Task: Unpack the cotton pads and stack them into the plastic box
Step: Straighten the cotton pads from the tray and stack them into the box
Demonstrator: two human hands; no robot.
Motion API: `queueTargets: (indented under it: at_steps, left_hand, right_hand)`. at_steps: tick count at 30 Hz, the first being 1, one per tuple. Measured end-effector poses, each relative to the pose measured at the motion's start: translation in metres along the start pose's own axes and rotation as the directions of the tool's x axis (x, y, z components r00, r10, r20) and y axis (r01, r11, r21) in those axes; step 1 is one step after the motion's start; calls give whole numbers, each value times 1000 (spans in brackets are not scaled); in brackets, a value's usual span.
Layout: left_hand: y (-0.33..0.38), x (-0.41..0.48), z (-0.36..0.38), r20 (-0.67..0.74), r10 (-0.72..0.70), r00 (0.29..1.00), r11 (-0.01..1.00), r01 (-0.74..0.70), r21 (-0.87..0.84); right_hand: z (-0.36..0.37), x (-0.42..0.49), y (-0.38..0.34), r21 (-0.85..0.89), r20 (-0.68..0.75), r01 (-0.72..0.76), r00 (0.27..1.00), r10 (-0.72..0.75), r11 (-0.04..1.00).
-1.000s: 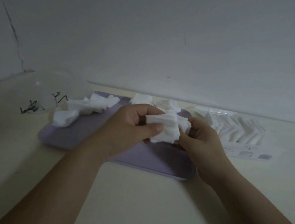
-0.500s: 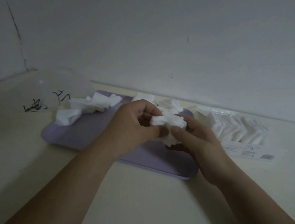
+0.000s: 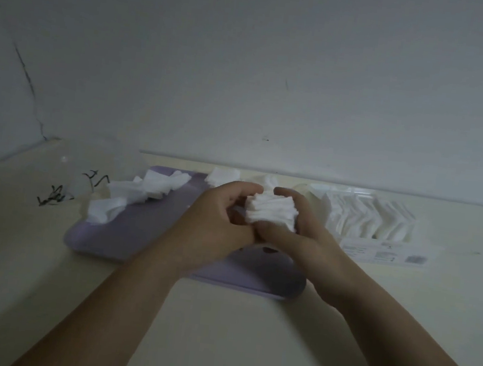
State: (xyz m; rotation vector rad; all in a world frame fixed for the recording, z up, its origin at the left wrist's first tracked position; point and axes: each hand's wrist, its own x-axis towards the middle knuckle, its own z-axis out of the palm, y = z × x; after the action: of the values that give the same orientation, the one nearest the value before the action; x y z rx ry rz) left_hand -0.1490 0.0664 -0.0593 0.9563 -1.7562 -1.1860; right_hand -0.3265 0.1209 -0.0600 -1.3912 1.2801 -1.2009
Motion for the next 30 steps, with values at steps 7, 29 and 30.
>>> queueTargets:
  at_steps: [7, 29, 30]
  left_hand:
    - [36, -3, 35, 66, 121, 990, 915, -137, 380]
    - [84, 65, 152, 140, 190, 972, 880, -231, 416]
    - [85, 72, 159, 198, 225, 954, 822, -295, 487]
  right_hand:
    - [-14, 6, 1, 185, -29, -30, 999, 36, 982]
    - [-182, -17, -20, -111, -692, 22, 715, -93, 994]
    - [-185, -17, -12, -83, -717, 17, 693, -72, 996]
